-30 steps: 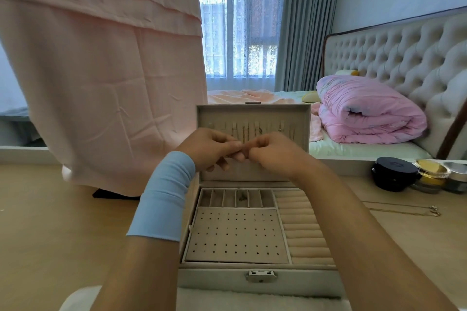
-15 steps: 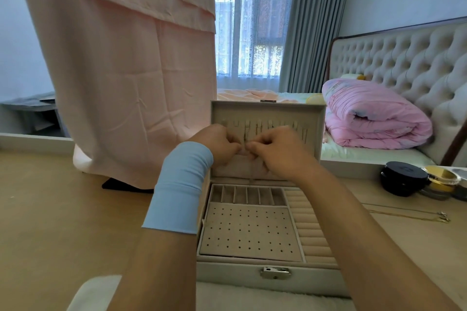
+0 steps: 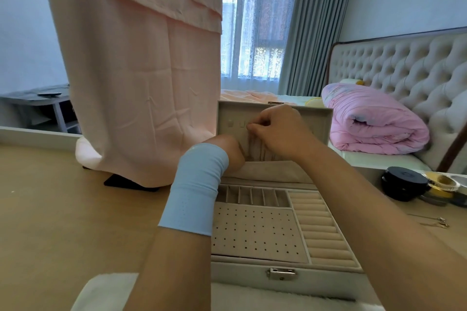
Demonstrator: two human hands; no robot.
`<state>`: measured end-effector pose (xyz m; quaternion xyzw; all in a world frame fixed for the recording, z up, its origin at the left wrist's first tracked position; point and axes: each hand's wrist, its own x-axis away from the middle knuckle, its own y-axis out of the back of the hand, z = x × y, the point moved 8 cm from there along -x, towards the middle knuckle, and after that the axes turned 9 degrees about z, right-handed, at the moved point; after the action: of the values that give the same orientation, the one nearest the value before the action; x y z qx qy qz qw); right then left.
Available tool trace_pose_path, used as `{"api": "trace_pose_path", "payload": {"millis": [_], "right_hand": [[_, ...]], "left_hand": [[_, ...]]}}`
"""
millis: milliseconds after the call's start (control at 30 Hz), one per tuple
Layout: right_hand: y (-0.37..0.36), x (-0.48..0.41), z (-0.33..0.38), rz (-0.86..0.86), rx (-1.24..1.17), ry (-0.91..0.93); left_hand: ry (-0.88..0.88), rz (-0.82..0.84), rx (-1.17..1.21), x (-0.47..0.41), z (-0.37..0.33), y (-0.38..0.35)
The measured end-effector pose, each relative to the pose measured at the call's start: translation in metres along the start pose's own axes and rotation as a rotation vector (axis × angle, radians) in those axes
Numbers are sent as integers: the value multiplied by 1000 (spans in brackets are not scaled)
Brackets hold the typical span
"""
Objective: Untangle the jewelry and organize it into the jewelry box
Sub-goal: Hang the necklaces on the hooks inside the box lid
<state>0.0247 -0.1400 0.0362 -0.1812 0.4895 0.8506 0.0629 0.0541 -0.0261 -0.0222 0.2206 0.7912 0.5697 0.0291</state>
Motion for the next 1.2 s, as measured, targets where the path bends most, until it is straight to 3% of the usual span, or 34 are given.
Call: {"api": "trace_pose_path", "payload": {"millis": [200,433,567,767,967,1200], "right_hand": [[-49,11,-21,340,109,-109],[-35,32,-27,220,-14,-31],[10,54,-39,120,-23,9],[64,106,-115,159,22,-196],[56,144,-202,332,146,-418],[35,152,-232,368,209,-447]], "left_hand": [[-40,3,66,9,-2,3],[-88,-41,79,13,-12,7],[-218,-97,118,20,-40,11],[-438,-83,141,34,-116,-31],[-479,31,-33,21,-183,-96],[-371,161,-407,-25,-220,-161]]}}
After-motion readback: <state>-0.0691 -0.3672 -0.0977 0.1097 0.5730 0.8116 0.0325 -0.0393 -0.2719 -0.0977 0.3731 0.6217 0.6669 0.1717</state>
